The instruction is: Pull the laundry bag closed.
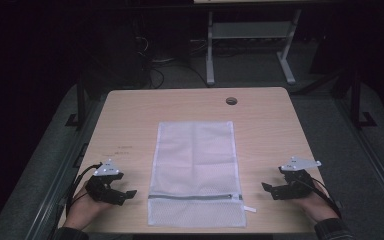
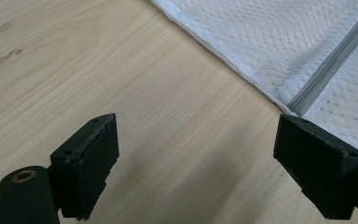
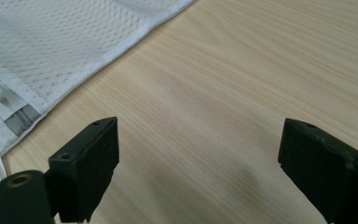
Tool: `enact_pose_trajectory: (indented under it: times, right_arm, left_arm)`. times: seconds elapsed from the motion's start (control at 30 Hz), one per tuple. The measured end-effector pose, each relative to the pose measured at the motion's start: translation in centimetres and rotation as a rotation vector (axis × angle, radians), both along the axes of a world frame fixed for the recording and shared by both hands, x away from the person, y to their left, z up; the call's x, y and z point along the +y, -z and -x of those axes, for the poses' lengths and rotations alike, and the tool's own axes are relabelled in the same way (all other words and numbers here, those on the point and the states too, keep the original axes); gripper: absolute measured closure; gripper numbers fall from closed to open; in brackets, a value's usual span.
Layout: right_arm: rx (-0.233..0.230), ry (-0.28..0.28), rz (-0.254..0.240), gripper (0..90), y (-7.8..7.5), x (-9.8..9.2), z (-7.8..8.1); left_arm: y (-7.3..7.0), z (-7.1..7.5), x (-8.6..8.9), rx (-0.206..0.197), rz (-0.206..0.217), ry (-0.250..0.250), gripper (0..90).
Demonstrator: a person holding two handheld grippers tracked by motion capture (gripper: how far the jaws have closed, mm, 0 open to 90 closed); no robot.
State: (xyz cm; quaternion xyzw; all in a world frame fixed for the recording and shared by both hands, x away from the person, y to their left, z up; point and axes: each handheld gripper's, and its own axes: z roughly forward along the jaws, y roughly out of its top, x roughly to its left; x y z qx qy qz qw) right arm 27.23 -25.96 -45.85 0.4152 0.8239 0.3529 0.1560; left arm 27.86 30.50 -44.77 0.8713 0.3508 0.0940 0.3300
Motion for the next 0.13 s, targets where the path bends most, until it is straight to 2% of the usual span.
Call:
enact_pose_trajectory:
  times: [0.13]
  right_arm:
    - [-0.01,-0.005,-0.001,11.9,-0.06,0.05,-0.02]
  left_arm:
    - [0.08,-0.05,0.0,0.003,-0.002,-0.004,13.4]
